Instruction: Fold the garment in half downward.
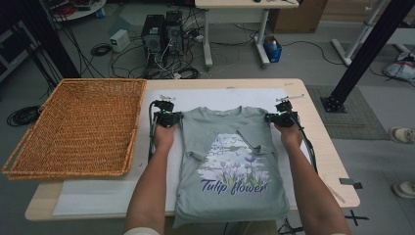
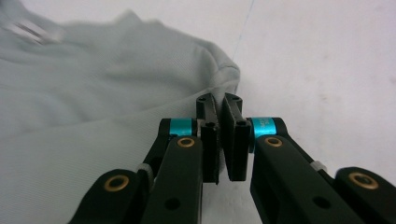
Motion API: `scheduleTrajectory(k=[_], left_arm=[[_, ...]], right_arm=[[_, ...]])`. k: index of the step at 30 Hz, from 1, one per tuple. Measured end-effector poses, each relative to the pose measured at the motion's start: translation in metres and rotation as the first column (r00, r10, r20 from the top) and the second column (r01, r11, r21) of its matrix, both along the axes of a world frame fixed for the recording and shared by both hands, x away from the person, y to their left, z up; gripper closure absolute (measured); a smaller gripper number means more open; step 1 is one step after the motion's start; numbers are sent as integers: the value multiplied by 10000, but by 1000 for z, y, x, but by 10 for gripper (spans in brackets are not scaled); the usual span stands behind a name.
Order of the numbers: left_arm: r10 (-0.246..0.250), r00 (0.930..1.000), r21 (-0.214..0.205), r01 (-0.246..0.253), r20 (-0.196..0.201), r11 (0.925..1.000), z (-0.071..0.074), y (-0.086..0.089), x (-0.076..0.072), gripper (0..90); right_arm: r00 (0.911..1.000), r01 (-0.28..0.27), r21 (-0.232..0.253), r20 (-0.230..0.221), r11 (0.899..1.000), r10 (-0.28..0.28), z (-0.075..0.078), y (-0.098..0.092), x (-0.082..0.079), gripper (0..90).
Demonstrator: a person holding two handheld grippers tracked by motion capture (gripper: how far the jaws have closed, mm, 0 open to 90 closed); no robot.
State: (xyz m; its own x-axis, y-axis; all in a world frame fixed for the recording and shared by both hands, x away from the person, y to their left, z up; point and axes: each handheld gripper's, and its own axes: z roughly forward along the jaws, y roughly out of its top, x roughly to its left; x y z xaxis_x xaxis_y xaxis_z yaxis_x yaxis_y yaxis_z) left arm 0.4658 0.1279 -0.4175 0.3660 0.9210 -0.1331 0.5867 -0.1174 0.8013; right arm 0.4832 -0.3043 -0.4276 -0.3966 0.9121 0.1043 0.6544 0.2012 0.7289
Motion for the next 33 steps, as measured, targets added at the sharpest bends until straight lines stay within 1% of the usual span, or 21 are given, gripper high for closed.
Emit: scheduleTrajectory(k=[3, 4, 7, 9, 12, 13, 14, 16, 19, 20, 21, 22, 24, 25, 26, 28, 29, 30, 31, 32, 33], left_arm=[[-271, 9982, -124, 278, 537, 9995, 15, -1, -14, 868], [-319, 9970, -180, 332, 701, 9993, 20, -1, -20, 867], [-500, 9923, -341, 542, 1132, 9979, 33, 1, -40, 867], [-645, 9882, -434, 711, 1388, 9965, 40, 3, -58, 867], [-1035, 9814, -404, 1114, 1618, 9930, 43, 4, -88, 867], [-1035, 9814, -404, 1114, 1618, 9930, 43, 4, -88, 867], [-1163, 9774, -536, 1275, 1766, 9904, 41, 5, -109, 867], [-1322, 9751, -588, 1447, 1783, 9877, 36, 6, -130, 867], [-1516, 9724, -684, 1659, 1774, 9838, 27, 8, -159, 867], [-1516, 9724, -684, 1659, 1774, 9838, 27, 8, -159, 867], [-1586, 9712, -700, 1732, 1776, 9824, 24, 9, -169, 867], [-1700, 9694, -788, 1862, 1771, 9794, 17, 10, -188, 867], [-1796, 9681, -828, 1962, 1748, 9771, 10, 13, -208, 867], [-1796, 9681, -828, 1962, 1748, 9771, 10, 13, -208, 867], [-1910, 9671, -928, 2083, 1678, 9737, 3, 17, -226, 867], [-2065, 9668, -980, 2224, 1504, 9700, -5, 20, -241, 867], [-2065, 9668, -980, 2224, 1504, 9700, -5, 20, -241, 867], [-2168, 9666, -1019, 2314, 1366, 9675, -11, 22, -251, 866], [-2168, 9666, -1019, 2314, 1366, 9675, -11, 22, -251, 865], [-2121, 9687, -1127, 2268, 1291, 9674, -12, 23, -254, 847], [-1953, 9727, -1273, 2110, 1252, 9692, -11, 24, -251, 745]], right_arm=[[9982, -103, 385, 587, 9992, 80, 15, -5, -15, 874], [9961, -177, 553, 873, 9983, 128, 22, -6, -25, 874], [9907, -237, 958, 1356, 9951, 106, 34, -13, -50, 874], [9889, -278, 1260, 1484, 9916, 88, 40, -18, -69, 874], [9847, -581, 1384, 1708, 9887, 339, 45, -24, -101, 873], [9847, -581, 1384, 1708, 9887, 339, 45, -24, -101, 873], [9816, -774, 1308, 1837, 9884, 526, 43, -25, -125, 873], [9800, -928, 1226, 1867, 9881, 689, 38, -27, -148, 873], [9806, -1042, 1369, 1794, 9851, 788, 26, -31, -180, 873], [9799, -1087, 1371, 1817, 9846, 828, 23, -32, -190, 873], [9803, -1082, 1387, 1797, 9844, 825, 21, -33, -201, 873], [9801, -1103, 1426, 1800, 9836, 838, 19, -34, -211, 873], [9791, -1139, 1313, 1828, 9848, 889, 16, -36, -231, 873], [9788, -1164, 1292, 1829, 9848, 917, 14, -37, -241, 874], [9788, -1168, 1247, 1823, 9853, 929, 14, -39, -248, 874], [9800, -1125, 1276, 1779, 9854, 889, 11, -45, -267, 874], [9807, -1141, 1274, 1729, 9853, 913, 10, -46, -275, 874], [9819, -1173, 1194, 1624, 9859, 972, 8, -47, -280, 874], [9823, -1269, 1087, 1516, 9859, 1098, 5, -46, -285, 872], [9825, -1374, 988, 1396, 9856, 1230, 3, -44, -288, 843], [9835, -1384, 888, 1295, 9864, 1263, 3, -43, -290, 771]])
